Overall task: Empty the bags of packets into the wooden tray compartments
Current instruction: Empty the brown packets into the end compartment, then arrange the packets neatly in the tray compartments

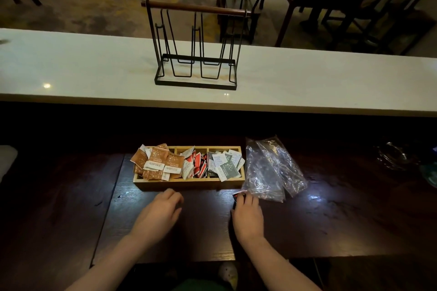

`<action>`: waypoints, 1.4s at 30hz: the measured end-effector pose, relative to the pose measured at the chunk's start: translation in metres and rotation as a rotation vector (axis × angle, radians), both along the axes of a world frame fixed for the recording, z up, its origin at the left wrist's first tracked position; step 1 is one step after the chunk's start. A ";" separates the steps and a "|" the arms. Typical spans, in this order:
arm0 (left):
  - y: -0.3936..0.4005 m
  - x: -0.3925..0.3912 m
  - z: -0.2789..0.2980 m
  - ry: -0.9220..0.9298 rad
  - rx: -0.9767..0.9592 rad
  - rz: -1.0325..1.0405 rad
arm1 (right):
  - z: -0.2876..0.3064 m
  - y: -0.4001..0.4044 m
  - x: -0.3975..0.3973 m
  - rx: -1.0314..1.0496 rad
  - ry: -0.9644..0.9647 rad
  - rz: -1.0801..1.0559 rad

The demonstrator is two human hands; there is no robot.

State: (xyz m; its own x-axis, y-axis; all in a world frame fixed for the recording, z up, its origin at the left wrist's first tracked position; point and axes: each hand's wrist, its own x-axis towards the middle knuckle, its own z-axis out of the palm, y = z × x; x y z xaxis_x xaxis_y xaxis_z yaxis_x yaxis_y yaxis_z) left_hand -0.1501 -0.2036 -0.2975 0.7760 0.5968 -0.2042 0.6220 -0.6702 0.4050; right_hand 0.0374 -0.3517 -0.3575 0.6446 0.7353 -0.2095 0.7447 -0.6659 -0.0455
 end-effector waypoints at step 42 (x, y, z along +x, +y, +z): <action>0.114 0.005 -0.040 0.047 0.379 0.013 | 0.087 0.108 0.017 0.516 0.472 0.092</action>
